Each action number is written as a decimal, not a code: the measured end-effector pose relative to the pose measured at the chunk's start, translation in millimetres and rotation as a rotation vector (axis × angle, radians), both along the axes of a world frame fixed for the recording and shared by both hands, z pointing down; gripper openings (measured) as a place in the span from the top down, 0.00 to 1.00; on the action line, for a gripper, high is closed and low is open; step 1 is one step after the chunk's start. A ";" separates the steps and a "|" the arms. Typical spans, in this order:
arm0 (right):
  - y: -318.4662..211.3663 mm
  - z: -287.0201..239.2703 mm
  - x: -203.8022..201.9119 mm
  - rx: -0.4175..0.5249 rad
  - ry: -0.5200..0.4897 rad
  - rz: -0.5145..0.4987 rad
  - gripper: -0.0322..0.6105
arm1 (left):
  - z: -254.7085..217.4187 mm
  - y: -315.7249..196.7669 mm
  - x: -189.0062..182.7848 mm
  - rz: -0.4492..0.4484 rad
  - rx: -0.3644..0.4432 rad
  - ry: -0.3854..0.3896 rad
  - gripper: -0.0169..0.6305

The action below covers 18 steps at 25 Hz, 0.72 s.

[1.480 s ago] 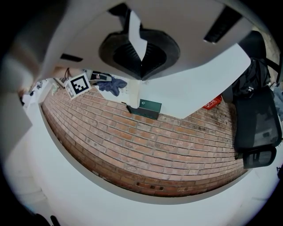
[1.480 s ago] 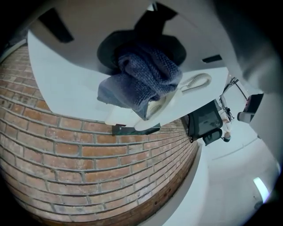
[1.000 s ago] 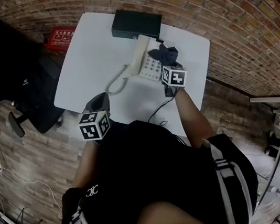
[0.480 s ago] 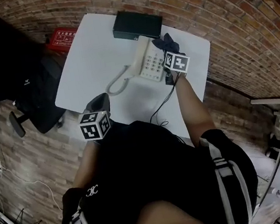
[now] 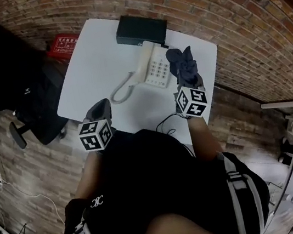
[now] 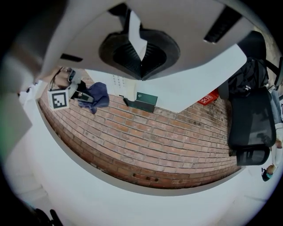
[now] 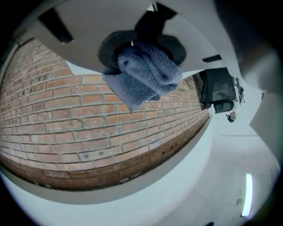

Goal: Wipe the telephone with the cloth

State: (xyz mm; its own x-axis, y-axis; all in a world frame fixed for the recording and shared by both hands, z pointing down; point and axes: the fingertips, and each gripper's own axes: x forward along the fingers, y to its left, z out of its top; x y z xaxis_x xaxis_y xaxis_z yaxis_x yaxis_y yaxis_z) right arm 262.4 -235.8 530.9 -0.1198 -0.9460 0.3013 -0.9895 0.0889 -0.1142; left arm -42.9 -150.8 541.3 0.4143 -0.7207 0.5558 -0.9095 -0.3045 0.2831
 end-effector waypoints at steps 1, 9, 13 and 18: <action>8.4 -8.0 -0.8 0.020 -0.009 -0.002 0.88 | -5.1 -2.8 -1.0 -0.002 0.019 -0.001 0.99; 42.4 -53.5 -19.7 0.180 -0.048 -0.065 0.88 | -51.4 -20.5 -14.8 -0.038 0.186 0.006 0.99; 47.4 -64.4 -32.7 0.214 -0.021 -0.089 0.88 | -59.1 -21.8 -21.0 -0.050 0.213 0.011 0.99; 51.3 -72.8 -42.2 0.225 -0.029 -0.100 0.88 | -65.5 -17.8 -24.7 -0.046 0.233 0.016 0.99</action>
State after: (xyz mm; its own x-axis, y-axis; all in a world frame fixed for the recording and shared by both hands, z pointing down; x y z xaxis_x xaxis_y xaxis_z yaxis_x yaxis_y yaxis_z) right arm 220.3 -184.5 458.1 -0.2220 -0.9718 0.0792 -0.9710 0.2130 -0.1087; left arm -67.6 -168.6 475.8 0.3853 -0.8473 0.3656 -0.9199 -0.3215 0.2244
